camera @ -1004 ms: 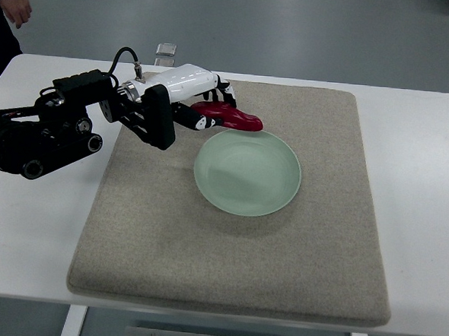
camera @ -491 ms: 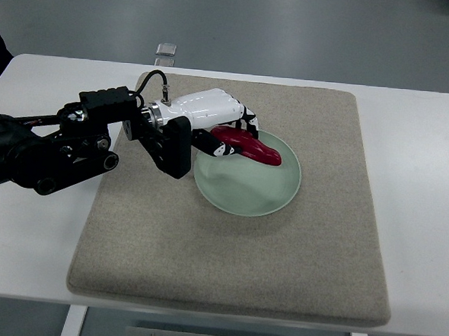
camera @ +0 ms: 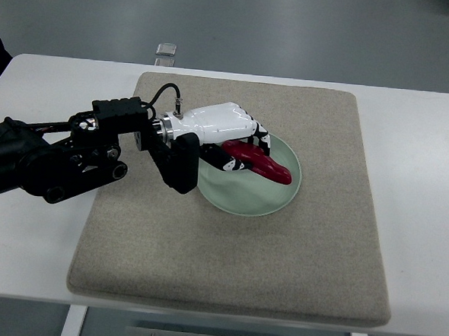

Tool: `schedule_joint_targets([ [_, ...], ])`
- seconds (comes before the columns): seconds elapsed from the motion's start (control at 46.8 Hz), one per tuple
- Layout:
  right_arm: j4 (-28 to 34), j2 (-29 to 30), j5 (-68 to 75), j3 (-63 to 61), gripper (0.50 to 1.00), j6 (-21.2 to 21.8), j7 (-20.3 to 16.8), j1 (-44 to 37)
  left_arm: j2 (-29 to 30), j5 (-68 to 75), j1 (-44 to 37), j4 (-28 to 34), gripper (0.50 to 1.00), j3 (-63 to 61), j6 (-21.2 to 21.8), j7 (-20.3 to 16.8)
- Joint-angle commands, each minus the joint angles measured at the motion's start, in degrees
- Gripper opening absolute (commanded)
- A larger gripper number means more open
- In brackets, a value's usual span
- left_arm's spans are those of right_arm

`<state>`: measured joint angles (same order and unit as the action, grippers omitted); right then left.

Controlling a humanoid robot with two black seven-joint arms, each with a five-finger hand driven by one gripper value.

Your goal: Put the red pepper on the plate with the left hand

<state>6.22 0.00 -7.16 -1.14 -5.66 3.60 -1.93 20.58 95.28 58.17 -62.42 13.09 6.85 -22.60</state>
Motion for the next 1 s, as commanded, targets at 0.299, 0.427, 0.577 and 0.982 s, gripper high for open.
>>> schedule_joint_targets([
  [0.299, 0.0, 0.0, 0.0, 0.0, 0.928, 0.0, 0.0, 0.0, -0.2, 0.0, -0.9, 0.4, 0.500, 0.1, 0.2, 0.1],
  [0.427, 0.0, 0.0, 0.0, 0.0, 0.928, 0.0, -0.1, 0.0, -0.3, -0.2, -0.9, 0.4, 0.512, 0.1, 0.4, 0.1],
  [0.577, -0.1, 0.0, 0.0, 0.0, 0.928, 0.0, 0.0, 0.0, -0.3, -0.4, -1.5, 0.5, 0.642, 0.2, 0.6, 0.1],
  [0.982, 0.0, 0.0, 0.0, 0.0, 0.928, 0.0, 0.0, -0.1, -0.3, -1.1, -2.4, 0.5, 0.900, 1.2, 1.1, 0.1],
])
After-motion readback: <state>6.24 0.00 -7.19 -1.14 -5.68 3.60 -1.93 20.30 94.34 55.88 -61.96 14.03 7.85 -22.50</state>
